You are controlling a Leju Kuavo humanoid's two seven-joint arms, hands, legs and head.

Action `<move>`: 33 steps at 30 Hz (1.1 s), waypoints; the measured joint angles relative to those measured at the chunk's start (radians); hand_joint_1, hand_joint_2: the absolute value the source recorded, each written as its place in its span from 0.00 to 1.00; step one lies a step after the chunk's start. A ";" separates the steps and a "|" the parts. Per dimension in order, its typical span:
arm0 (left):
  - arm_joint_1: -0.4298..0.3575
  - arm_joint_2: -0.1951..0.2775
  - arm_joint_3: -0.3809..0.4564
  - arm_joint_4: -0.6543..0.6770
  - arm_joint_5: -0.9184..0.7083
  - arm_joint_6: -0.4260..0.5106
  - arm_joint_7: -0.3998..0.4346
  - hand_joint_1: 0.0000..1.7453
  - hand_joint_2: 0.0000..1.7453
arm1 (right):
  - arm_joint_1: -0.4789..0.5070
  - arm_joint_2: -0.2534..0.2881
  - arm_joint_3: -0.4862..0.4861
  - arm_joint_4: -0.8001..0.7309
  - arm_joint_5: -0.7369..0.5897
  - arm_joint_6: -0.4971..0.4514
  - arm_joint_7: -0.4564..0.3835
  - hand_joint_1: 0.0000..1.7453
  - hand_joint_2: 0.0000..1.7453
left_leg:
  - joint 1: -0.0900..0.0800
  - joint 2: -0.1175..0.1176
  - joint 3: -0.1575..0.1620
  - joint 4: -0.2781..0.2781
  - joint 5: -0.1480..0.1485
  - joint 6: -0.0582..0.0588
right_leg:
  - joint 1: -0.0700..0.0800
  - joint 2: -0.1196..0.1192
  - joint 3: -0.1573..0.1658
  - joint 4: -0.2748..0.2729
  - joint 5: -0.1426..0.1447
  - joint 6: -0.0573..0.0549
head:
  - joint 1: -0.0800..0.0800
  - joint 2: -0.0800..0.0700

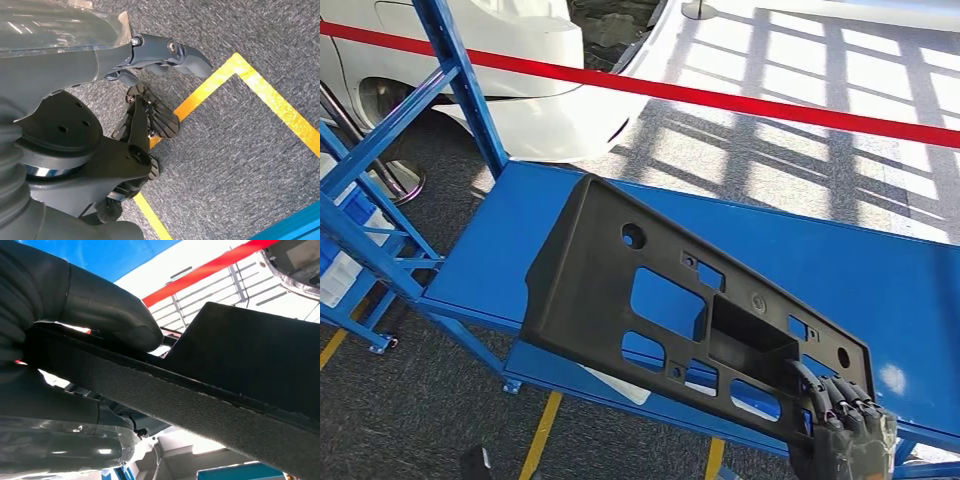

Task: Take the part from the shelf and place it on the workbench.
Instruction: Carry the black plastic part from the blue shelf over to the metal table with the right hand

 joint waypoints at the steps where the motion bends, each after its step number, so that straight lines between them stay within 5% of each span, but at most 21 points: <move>1: 0.000 0.000 0.000 0.000 0.000 0.000 0.000 0.00 1.00 | 0.001 0.001 0.000 0.000 -0.001 0.000 0.000 1.00 1.00 | -0.001 0.000 0.000 0.001 0.000 0.001 | -0.001 0.000 0.000 0.000 0.000 0.001 | 0.000 0.000; 8: 0.000 0.000 0.000 0.000 0.000 0.000 0.001 0.00 1.00 | 0.003 0.006 -0.002 -0.006 -0.001 0.000 0.000 1.00 1.00 | 0.002 0.003 0.002 -0.008 0.015 0.019 | -0.005 0.001 0.000 0.001 0.000 0.018 | 0.000 0.000; 10: 0.000 0.000 0.000 0.000 0.000 0.000 0.001 0.00 1.00 | 0.003 0.006 -0.003 -0.009 -0.002 -0.001 0.000 1.00 1.00 | 0.012 0.007 0.004 -0.017 0.024 0.026 | -0.005 0.001 -0.023 0.063 -0.047 0.026 | 0.001 0.000; 13: 0.003 0.000 0.000 0.000 0.000 -0.002 0.001 0.00 1.00 | 0.006 0.007 -0.003 -0.008 -0.003 -0.001 0.000 1.00 1.00 | 0.017 0.009 0.004 -0.017 0.025 0.027 | -0.015 0.000 -0.093 0.244 -0.130 0.040 | 0.002 0.000; 15: 0.004 0.000 0.000 0.000 0.000 -0.005 0.001 0.00 1.00 | 0.007 0.007 -0.003 -0.007 -0.003 -0.001 0.000 1.00 1.00 | 0.022 0.009 0.008 -0.016 0.022 0.022 | -0.021 0.000 -0.084 0.242 -0.107 0.048 | 0.002 0.000; 17: 0.004 0.000 0.000 0.000 0.000 -0.008 0.001 0.00 1.00 | 0.007 0.007 -0.003 -0.007 -0.004 -0.001 0.000 1.00 1.00 | 0.028 0.006 0.014 -0.015 0.016 0.010 | -0.026 0.000 -0.018 0.113 -0.042 0.055 | 0.002 0.000; 19: 0.003 0.000 0.000 0.000 0.000 -0.009 0.001 0.00 1.00 | 0.007 0.007 -0.003 -0.007 -0.003 -0.001 0.000 1.00 1.00 | 0.027 0.004 0.012 -0.009 0.011 -0.005 | -0.025 0.004 0.027 0.015 -0.012 0.050 | 0.002 0.000; 22: 0.003 0.000 0.000 0.000 0.000 -0.010 0.001 0.00 1.00 | 0.009 0.007 -0.004 -0.006 -0.004 -0.002 0.001 1.00 1.00 | 0.024 0.004 0.001 -0.004 0.012 -0.020 | -0.022 0.007 0.024 0.000 -0.019 0.029 | 0.001 0.000; 24: 0.003 0.000 0.000 0.000 0.000 -0.010 0.001 0.00 1.00 | 0.009 0.007 -0.005 -0.007 -0.005 -0.002 0.001 1.00 1.00 | 0.026 0.004 -0.011 0.023 -0.013 -0.026 | -0.023 0.004 0.022 -0.002 -0.017 0.014 | 0.001 0.000; 27: 0.003 0.001 0.000 0.000 0.000 -0.011 0.001 0.00 1.00 | 0.009 0.007 -0.006 -0.007 -0.005 -0.002 0.001 1.00 1.00 | 0.025 0.004 -0.088 0.198 -0.112 -0.025 | -0.016 -0.002 0.015 -0.003 -0.012 -0.004 | 0.000 0.000; 29: 0.004 0.001 0.000 0.000 0.000 -0.011 0.001 0.00 1.00 | 0.009 0.007 -0.006 -0.005 -0.005 -0.002 0.001 1.00 1.00 | 0.022 0.004 -0.128 0.291 -0.139 -0.020 | -0.009 -0.004 0.008 -0.003 -0.008 -0.010 | 0.001 0.000; 31: 0.004 0.001 0.000 0.000 0.000 -0.011 0.001 0.00 1.00 | 0.009 0.007 -0.007 -0.002 -0.005 -0.002 0.001 1.00 1.00 | 0.018 0.004 -0.098 0.236 -0.093 -0.011 | -0.004 -0.004 0.006 -0.002 -0.003 -0.011 | 0.001 0.000; 33: 0.004 0.001 0.000 0.000 0.000 -0.011 0.001 0.00 1.00 | 0.009 0.007 -0.007 -0.001 -0.005 -0.002 0.001 1.00 1.00 | 0.013 0.004 -0.030 0.095 -0.026 0.000 | -0.001 -0.002 0.004 0.000 0.001 -0.006 | 0.001 0.000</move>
